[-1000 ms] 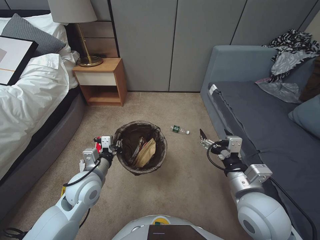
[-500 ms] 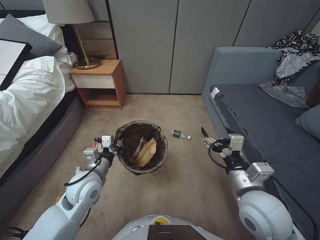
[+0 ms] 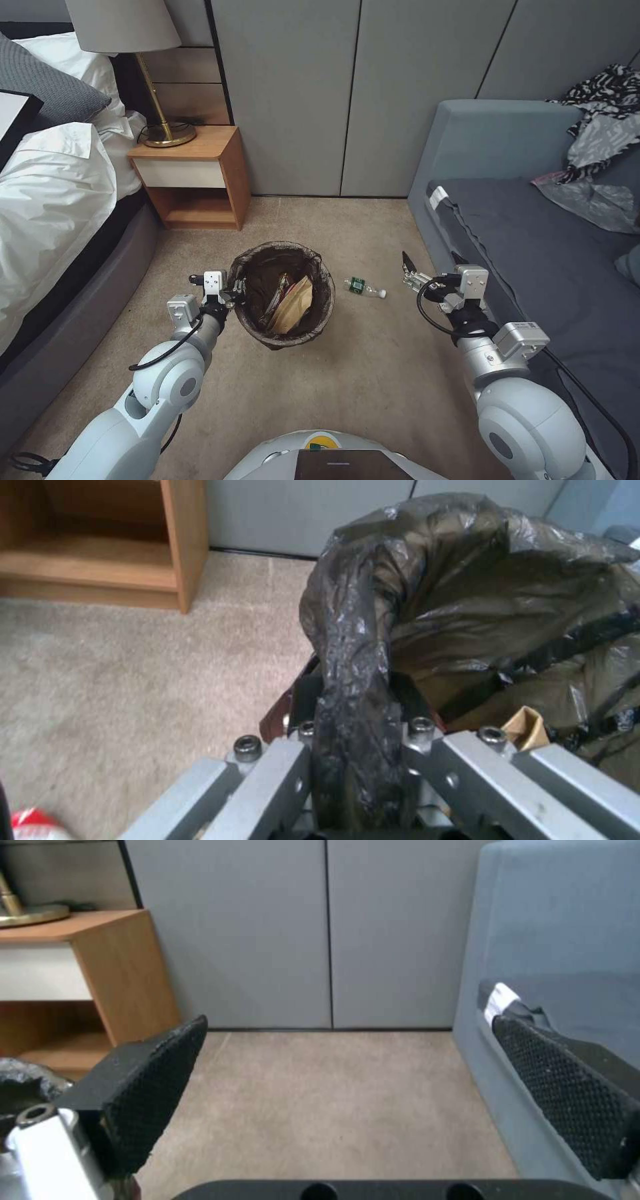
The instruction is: Pick up the trash bin, then pick up the garbage from the floor and place it into the trash bin.
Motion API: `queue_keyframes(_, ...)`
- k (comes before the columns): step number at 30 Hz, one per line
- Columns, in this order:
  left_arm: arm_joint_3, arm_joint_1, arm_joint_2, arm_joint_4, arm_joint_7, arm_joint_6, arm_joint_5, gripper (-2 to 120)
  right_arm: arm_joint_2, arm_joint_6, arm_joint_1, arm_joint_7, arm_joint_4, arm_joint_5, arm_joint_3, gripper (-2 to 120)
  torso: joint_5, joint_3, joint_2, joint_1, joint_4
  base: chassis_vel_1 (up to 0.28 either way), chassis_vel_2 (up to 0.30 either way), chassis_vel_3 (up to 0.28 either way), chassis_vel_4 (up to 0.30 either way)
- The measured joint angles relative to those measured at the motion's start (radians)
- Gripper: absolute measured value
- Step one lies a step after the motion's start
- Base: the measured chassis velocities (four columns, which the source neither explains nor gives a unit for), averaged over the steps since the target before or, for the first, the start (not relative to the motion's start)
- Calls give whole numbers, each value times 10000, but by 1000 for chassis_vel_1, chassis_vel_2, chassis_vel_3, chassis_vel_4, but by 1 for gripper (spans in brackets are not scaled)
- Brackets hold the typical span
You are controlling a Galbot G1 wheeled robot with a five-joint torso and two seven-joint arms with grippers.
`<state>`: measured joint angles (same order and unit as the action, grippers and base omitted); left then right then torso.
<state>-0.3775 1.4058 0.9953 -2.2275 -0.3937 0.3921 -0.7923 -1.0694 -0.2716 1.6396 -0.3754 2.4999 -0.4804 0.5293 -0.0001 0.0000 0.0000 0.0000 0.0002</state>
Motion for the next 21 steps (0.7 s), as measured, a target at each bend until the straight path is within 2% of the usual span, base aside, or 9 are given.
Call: queue_keyframes(21,31,29,-1,5,-2,0,8,5,109,-15,-100,-26,0,-55,-35,100,-1,0,0,0,-3,-174,172,175,-180)
